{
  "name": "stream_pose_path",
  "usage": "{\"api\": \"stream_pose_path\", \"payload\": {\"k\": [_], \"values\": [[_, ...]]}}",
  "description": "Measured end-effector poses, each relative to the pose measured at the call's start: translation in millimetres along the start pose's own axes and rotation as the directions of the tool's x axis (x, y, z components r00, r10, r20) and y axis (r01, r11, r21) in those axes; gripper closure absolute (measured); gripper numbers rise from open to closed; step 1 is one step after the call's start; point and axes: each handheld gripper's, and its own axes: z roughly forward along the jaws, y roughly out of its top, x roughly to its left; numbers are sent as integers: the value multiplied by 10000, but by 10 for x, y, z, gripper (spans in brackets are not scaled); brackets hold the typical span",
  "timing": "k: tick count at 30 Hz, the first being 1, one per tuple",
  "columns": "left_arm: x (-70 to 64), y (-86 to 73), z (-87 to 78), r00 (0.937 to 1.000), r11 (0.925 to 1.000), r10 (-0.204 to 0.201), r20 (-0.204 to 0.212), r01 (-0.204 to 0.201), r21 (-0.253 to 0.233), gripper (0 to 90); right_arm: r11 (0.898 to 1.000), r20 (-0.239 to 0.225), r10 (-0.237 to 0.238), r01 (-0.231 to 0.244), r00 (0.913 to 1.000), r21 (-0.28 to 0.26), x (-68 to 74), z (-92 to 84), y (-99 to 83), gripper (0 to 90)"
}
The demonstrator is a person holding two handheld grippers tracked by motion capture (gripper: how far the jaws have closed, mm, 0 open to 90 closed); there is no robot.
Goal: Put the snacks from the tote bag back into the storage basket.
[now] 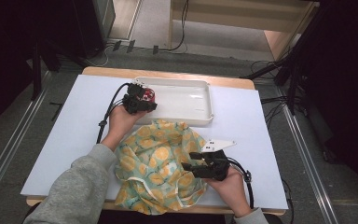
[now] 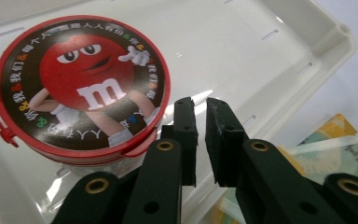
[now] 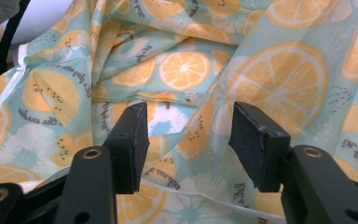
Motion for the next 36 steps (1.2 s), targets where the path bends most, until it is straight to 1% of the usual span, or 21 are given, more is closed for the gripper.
{"api": "stream_pose_path", "payload": {"k": [2,7,12,13,14,16,18,21,26,30,36], "values": [[-18,6,-14,9999,9999,94,88,-95,50,807,10000,5,-4,4,10000,-5,0,0,-1,484],[-55,15,-57,9993,9998,148,337,-153,159,727,10000,11,29,-29,10000,29,-6,-4,-5,484],[-89,23,-122,9975,9991,319,633,-336,259,618,10000,17,60,-60,10000,38,-25,-10,-17,484],[-95,23,-140,9968,9986,382,701,-407,336,600,10000,67,33,-34,10000,43,-32,-10,-18,484],[-105,22,-151,9965,9986,357,761,-386,373,570,10000,89,50,-50,9999,46,-39,-8,-20,484],[-129,18,-189,9949,9973,418,920,-471,559,529,9999,63,136,-136,9999,68,-43,-9,-24,484],[-150,13,-219,9938,9967,458,1017,-523,623,501,9999,52,118,-118,9999,56,-37,-7,-21,484],[-178,7,-259,9917,9956,537,1171,-622,700,468,9999,46,93,-94,9999,71,-28,-1,-14,484],[-258,2,-338,9886,9949,652,1358,-749,673,432,9999,36,40,-41,10000,111,-28,7,-13,484],[-321,-13,-421,9845,9936,867,1526,-965,582,415,9999,43,14,-14,10000,117,-26,5,-9,484],[-387,-83,-523,9815,9921,981,1646,-1094,610,403,9999,59,-52,52,10000,92,-13,7,5,484]]}}
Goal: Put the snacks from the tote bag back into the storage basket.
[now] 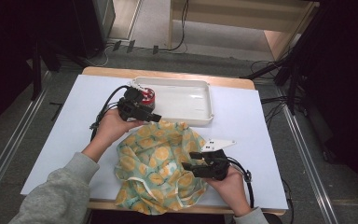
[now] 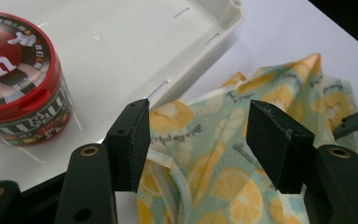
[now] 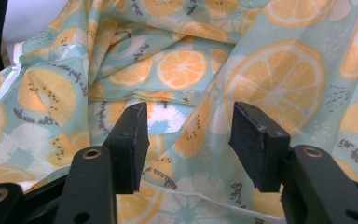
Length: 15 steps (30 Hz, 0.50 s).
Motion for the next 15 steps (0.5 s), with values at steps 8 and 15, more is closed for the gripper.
{"api": "stream_pose_path", "payload": {"k": [8,15], "values": [[-76,-120,-141,9999,9999,103,129,-102,-103,393,10000,-10,-4,4,10000,2,7,12,1,484],[-149,-241,-278,9995,9995,274,162,-271,-180,387,10000,18,-31,31,10000,34,14,9,-3,481]]}}
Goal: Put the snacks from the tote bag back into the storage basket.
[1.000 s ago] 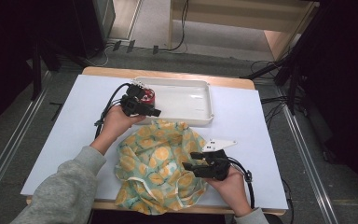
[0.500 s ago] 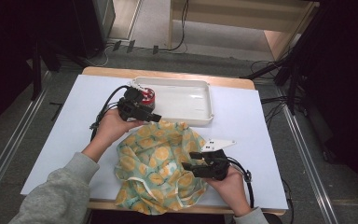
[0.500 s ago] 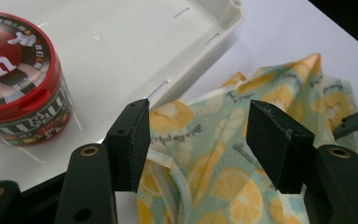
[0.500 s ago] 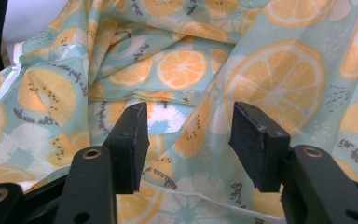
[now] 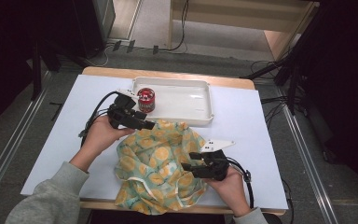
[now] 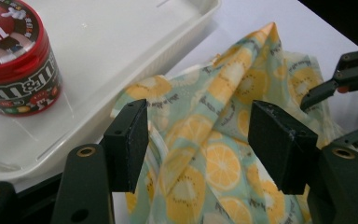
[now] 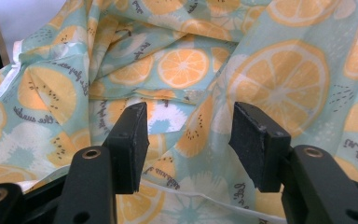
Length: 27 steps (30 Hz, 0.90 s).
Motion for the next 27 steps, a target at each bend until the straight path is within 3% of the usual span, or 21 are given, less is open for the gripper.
{"api": "stream_pose_path", "payload": {"k": [20,27], "values": [[-158,-402,-203,9997,9998,111,206,-108,-183,377,10000,-18,36,-37,10000,-72,-25,-35,0,468],[-168,-580,-296,9995,9984,82,313,-65,-563,374,9999,25,41,-41,10000,-94,-37,-63,-3,465]]}}
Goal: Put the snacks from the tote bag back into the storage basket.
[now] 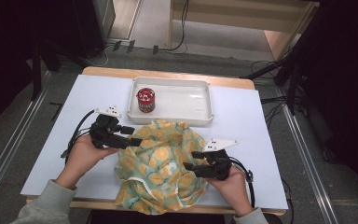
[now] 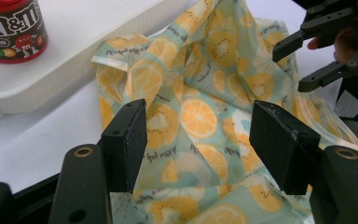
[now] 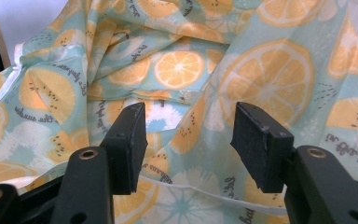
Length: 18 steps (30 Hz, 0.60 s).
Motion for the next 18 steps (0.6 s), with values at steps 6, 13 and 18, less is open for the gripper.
{"api": "stream_pose_path", "payload": {"k": [6,13,18], "values": [[-49,-106,-15,9999,9999,139,-7,-139,6,371,10000,-44,2,-2,10000,18,-1,1,1,460],[-79,-206,-37,9996,9996,282,2,-282,-99,368,10000,-38,44,-44,10000,-13,1,-11,0,455],[-72,-275,-53,9995,9995,289,-94,-290,-103,361,10000,-50,58,-58,10000,-33,3,-10,3,435]]}}
